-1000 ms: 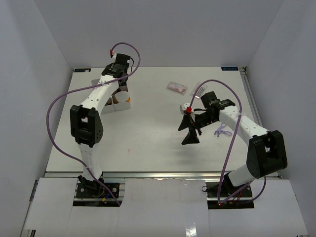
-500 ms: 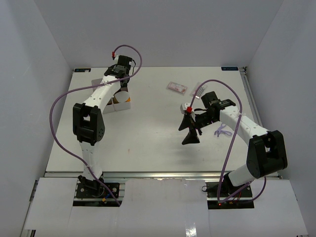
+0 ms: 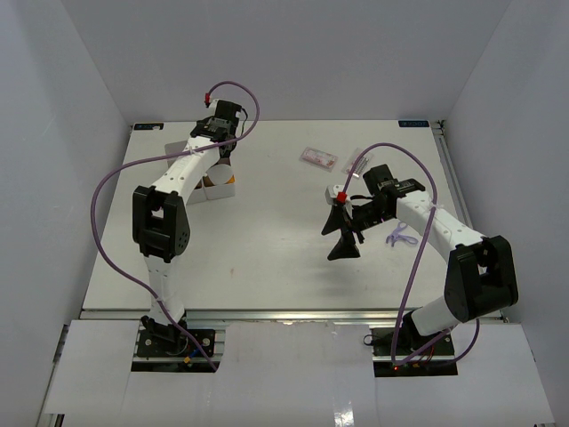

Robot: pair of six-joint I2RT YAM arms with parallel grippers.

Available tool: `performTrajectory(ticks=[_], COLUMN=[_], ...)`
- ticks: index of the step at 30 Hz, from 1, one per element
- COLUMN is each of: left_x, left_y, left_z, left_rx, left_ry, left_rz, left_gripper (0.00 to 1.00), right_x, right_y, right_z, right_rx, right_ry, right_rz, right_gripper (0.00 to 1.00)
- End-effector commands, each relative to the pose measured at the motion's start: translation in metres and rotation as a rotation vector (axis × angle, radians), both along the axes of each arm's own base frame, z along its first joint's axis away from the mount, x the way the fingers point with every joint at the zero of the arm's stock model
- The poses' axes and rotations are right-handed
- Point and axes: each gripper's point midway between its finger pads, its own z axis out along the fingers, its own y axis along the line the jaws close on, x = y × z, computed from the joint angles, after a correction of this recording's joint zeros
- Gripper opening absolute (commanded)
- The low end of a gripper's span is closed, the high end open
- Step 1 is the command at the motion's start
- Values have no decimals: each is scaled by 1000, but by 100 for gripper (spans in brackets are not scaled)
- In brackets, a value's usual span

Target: Organize the makeup

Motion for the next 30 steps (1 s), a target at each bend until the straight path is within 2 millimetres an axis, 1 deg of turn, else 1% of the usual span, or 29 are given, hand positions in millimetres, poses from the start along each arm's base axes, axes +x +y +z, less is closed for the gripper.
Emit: performTrajectory(ticks=[1,5,24,30], left_x=[6,6,9,9], left_y=[5,6,4,1], left_z=[31,34,8,4], left_rx=[31,41,52,48], left_ry=[-82,-87,-35,-25], left_rz=[28,30,15,7], left_gripper=[12,13,13,13], right_x=[-2,-2,-2,-1], right_y=[1,1,0,-1], right_z=[10,10,12,12], right_rx=[42,43,50,51], right_ry=[-28,-28,-30,-31], right_rz=[12,12,6,5], right_gripper=[90,90,90,90])
